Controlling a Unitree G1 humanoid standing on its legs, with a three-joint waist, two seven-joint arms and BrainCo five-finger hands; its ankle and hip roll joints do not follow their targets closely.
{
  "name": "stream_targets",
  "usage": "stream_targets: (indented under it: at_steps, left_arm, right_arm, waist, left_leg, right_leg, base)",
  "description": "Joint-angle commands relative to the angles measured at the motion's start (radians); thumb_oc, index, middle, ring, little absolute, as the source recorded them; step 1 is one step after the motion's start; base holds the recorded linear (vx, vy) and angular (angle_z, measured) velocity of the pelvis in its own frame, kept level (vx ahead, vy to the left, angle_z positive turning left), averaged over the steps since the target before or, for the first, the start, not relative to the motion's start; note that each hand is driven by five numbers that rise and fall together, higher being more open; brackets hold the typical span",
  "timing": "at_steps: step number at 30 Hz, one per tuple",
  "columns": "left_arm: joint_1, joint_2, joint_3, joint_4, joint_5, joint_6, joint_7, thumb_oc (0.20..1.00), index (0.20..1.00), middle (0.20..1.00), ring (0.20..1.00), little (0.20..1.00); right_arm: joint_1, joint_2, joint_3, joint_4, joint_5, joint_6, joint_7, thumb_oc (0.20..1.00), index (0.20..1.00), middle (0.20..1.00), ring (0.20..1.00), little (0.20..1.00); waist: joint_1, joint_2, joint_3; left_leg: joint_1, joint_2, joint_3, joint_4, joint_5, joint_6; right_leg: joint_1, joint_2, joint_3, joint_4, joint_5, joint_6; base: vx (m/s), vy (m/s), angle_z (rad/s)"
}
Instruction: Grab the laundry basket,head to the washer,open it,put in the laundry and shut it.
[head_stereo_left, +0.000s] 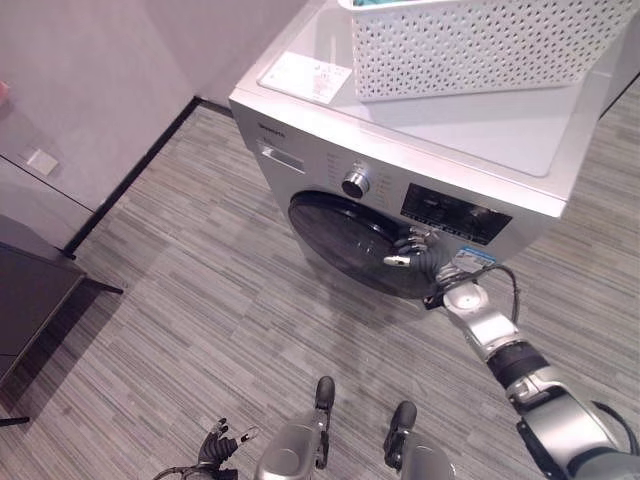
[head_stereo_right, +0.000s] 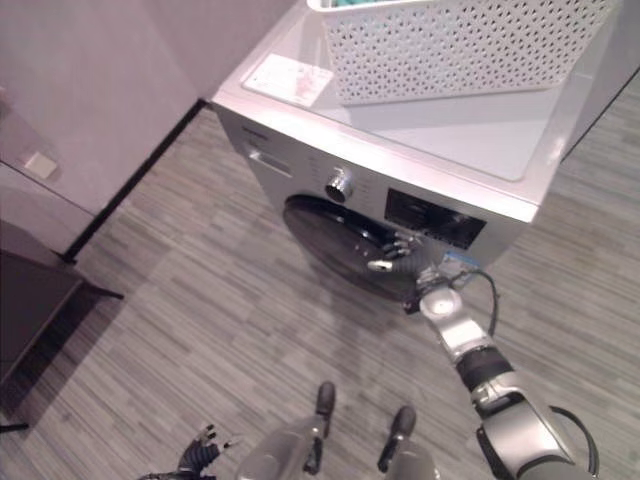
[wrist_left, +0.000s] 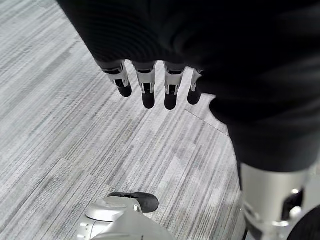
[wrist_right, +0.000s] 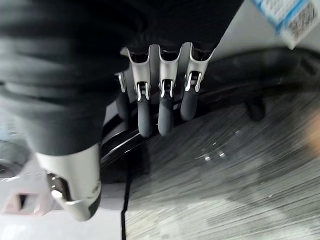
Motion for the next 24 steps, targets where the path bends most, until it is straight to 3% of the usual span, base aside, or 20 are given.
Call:
stream_targets:
  at_steps: [1,7,15,19,20,21,24]
  left_arm:
    - [-0.022,0.048,-0.031,-0.035,-0.039,-0.049,0.018,1.000,1.000,1.000,1.000,1.000]
    - [-0.046,0.057,-0.068,-0.072,-0.079,-0.070,0.028,1.000,1.000,1.000,1.000,1.000]
    - [-0.104,0.069,-0.116,-0.100,-0.146,-0.086,0.054,1.000,1.000,1.000,1.000,1.000]
    - [-0.146,0.069,-0.135,-0.053,-0.136,-0.076,0.068,1.000,1.000,1.000,1.000,1.000]
    - [-0.147,0.069,-0.136,-0.054,-0.136,-0.077,0.068,1.000,1.000,1.000,1.000,1.000]
    - [-0.158,0.062,-0.139,-0.021,-0.137,-0.069,0.076,1.000,1.000,1.000,1.000,1.000]
    - [-0.169,0.069,-0.149,-0.009,-0.122,-0.060,0.089,1.000,1.000,1.000,1.000,1.000]
  right_arm:
    - [-0.146,-0.038,0.006,-0.014,-0.023,-0.054,-0.058,1.000,1.000,1.000,1.000,1.000]
    - [-0.314,-0.063,0.044,0.103,-0.012,-0.057,-0.094,1.000,1.000,1.000,1.000,1.000]
    - [-0.491,0.035,0.112,0.295,0.032,-0.049,-0.125,1.000,1.000,1.000,1.000,1.000]
    - [-0.497,0.159,0.143,0.325,0.039,-0.034,-0.126,1.000,1.000,1.000,1.000,1.000]
    - [-0.498,0.158,0.142,0.325,0.039,-0.034,-0.127,1.000,1.000,1.000,1.000,1.000]
    - [-0.466,0.256,0.148,0.336,0.065,-0.027,-0.121,1.000,1.000,1.000,1.000,1.000]
    - [-0.418,0.414,0.194,0.341,0.085,-0.020,-0.106,1.000,1.000,1.000,1.000,1.000]
  waist:
    - [0.018,-0.073,0.055]
    - [0.041,-0.077,0.121]
    - [0.094,-0.071,0.156]
    - [0.118,-0.071,0.150]
    - [0.116,-0.069,0.151]
    - [0.125,-0.080,0.146]
    - [0.138,-0.095,0.137]
  left_leg:
    - [-0.028,0.028,-0.017,-0.030,-0.025,-0.013]
    - [-0.094,0.034,-0.027,-0.005,-0.014,-0.013]
    - [-0.177,0.031,-0.063,-0.009,0.018,-0.029]
    - [-0.169,0.036,-0.085,-0.029,0.013,-0.044]
    - [-0.183,0.031,-0.085,-0.024,0.029,-0.038]
    - [-0.160,0.037,-0.087,-0.036,0.012,-0.044]
    - [-0.145,0.043,-0.086,-0.039,0.006,-0.042]
  right_leg:
    - [0.117,-0.102,-0.005,-0.216,0.104,0.076]
    - [0.071,-0.100,-0.003,-0.220,0.121,0.076]
    - [0.033,-0.093,-0.047,-0.246,0.136,0.078]
    - [0.049,-0.085,-0.067,-0.241,0.107,0.081]
    - [0.040,-0.089,-0.076,-0.243,0.125,0.075]
    - [0.057,-0.081,-0.073,-0.241,0.103,0.080]
    - [0.069,-0.075,-0.078,-0.237,0.099,0.078]
  base:
    - [0.00,0.000,0.00]
    - [-0.06,-0.010,-0.04]
    - [-0.01,-0.016,0.06]
    - [0.04,-0.054,0.05]
    - [0.11,-0.078,-0.03]
    - [0.04,-0.041,0.00]
    - [0.06,-0.063,-0.05]
